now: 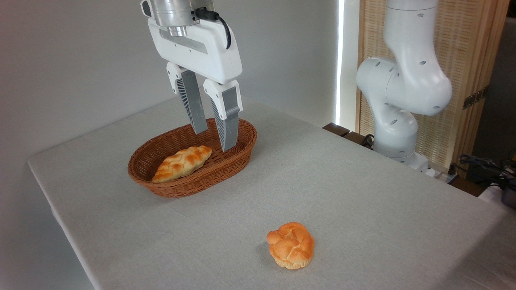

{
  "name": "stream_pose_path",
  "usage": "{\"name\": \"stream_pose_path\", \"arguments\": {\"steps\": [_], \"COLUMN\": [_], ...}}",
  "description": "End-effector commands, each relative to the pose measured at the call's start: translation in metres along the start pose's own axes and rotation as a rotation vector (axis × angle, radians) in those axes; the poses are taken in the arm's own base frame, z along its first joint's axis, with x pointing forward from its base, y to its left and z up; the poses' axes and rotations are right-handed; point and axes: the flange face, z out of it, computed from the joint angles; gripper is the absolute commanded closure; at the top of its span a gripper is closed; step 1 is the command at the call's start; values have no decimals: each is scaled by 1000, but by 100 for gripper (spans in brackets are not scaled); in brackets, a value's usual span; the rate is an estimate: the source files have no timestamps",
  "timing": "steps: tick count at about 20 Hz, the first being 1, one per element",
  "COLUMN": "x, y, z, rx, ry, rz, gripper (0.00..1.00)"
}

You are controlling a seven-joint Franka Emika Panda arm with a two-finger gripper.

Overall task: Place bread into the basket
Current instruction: 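Move the open gripper from the basket down over the round golden bun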

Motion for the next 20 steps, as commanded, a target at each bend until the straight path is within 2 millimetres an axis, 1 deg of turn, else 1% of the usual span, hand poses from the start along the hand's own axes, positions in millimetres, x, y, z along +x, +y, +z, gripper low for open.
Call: {"name": "stream_pose_path", "arguments": {"steps": [1, 7, 10, 11, 13, 15, 16, 17, 18, 20], "x": [-7, -8, -12, -11, -11, -19, -26, -34, -39, -59], "y": [8, 7, 1, 0, -1, 4, 4, 2, 2, -10], "z": [-24, -22, -19, -13, 21, 40, 53, 62, 72, 84], "rx": [-3, -2, 2, -1, -14, 2, 5, 13, 39, 127], "ry": [48, 49, 55, 51, 21, 39, 45, 54, 49, -22], "rz": [-6, -6, -19, -16, -15, -18, -23, -34, -20, 41], "gripper": [0, 0, 0, 0, 0, 0, 0, 0, 0, 0]}}
